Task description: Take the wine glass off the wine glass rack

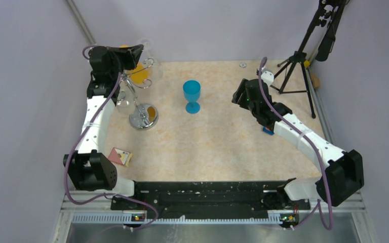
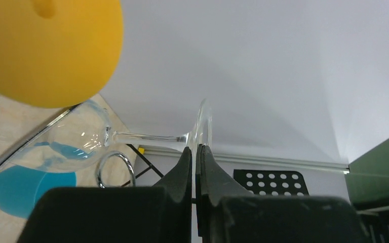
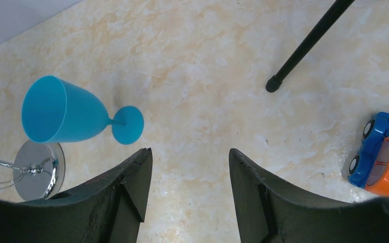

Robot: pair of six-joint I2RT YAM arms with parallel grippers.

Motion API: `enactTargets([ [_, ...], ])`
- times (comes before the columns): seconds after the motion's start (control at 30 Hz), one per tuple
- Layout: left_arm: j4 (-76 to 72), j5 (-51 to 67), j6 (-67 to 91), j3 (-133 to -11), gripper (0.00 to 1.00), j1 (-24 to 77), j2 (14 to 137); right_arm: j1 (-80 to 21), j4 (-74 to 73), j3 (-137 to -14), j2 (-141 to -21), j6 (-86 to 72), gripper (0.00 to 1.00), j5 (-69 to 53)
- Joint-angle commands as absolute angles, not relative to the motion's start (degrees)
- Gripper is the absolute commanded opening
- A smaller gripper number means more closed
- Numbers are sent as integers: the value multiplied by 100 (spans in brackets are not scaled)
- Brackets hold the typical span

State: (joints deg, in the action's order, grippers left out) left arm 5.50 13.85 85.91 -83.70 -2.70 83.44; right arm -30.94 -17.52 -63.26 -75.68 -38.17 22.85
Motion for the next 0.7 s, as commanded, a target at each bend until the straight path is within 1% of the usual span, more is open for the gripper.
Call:
enactTargets([
  [0.0,-305,1853,8651,-8624,0,-254,8230,-3032,-1662,-6313,-7321,-3890,59,2391],
  [0.23,-140,1721,8268,-8378,0,-246,7811,-3032,-1634,-6320,-7330,-3958,59,2225],
  [0.4,-356,2123,8113,-8532,0,-247,7805,-3032,-1597,-6288,-7309,-4011,59,2031],
  [0.67,-1104,3307,8267,-8648,0,-201,8138,-3033,-1109,-6036,-7085,-3945,72,1360],
])
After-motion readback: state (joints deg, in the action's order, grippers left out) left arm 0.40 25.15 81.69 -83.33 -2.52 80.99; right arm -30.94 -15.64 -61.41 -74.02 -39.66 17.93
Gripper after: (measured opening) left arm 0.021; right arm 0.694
